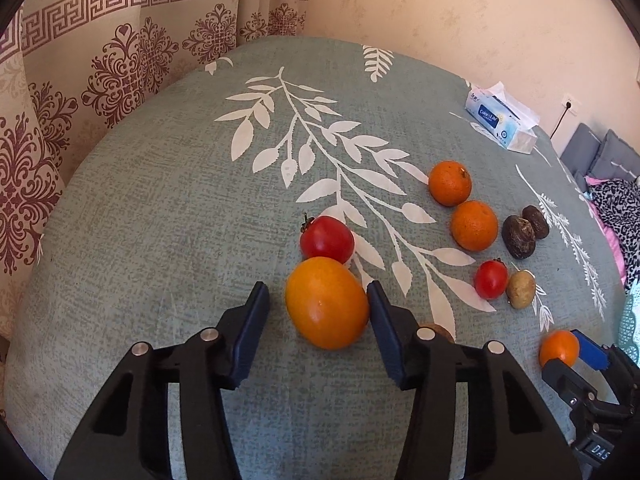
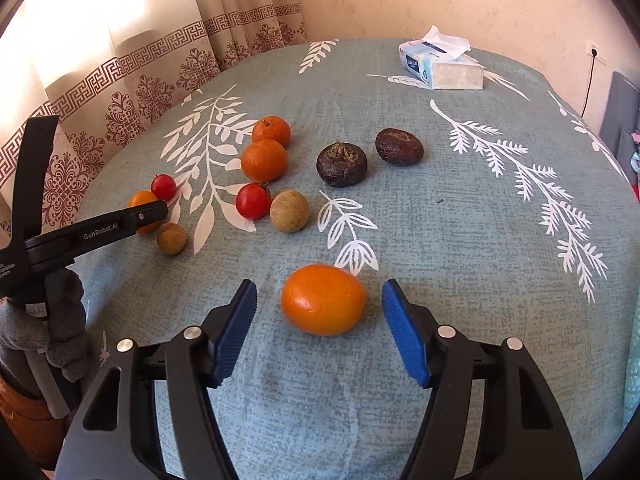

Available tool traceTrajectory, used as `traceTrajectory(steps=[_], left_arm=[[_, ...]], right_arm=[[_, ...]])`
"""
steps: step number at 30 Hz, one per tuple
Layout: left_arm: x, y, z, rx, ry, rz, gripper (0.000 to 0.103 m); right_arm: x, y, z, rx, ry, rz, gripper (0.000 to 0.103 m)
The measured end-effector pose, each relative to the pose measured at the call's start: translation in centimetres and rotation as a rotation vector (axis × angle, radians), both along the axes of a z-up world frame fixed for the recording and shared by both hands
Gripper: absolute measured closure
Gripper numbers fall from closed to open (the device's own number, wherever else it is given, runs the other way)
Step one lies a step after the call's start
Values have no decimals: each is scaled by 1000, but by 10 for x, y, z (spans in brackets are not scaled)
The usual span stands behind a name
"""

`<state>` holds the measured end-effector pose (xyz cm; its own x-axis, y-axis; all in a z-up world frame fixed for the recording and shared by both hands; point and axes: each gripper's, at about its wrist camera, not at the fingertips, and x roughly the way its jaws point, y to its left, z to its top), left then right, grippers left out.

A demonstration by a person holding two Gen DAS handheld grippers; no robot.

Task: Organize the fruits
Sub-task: 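Move the right gripper toward the large orange on the bedspread, then close the right gripper on the large orange while the left gripper grasps another orange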

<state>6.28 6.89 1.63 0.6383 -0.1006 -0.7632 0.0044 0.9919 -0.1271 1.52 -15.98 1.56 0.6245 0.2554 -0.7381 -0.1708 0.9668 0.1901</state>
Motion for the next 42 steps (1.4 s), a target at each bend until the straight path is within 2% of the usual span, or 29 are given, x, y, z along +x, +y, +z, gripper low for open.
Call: traceTrajectory(steps=[7, 11, 27, 28, 29, 33, 42], left_arm=[[-2, -4, 0, 11, -14, -21, 63], [-4, -7, -1, 23, -20, -23, 64], [-4, -6, 0, 29, -23, -22, 64], [-4, -6, 0, 29, -24, -22, 64], [-5, -6, 0, 29, -26, -22, 64], [-7, -4, 2, 31, -38, -17, 64], [-24, -4, 14, 22, -78, -40, 64]], right_arm=[[5, 0, -4, 2, 21, -3, 49], [4, 0, -5, 5, 20, -6, 52], [4, -1, -5, 5, 19, -5, 53], [4, -1, -4, 3, 17, -4, 59], [4, -1, -4, -1, 15, -7, 60], [3, -3, -3, 7, 11, -11, 60], [-12, -18, 28, 38, -70, -49, 60]])
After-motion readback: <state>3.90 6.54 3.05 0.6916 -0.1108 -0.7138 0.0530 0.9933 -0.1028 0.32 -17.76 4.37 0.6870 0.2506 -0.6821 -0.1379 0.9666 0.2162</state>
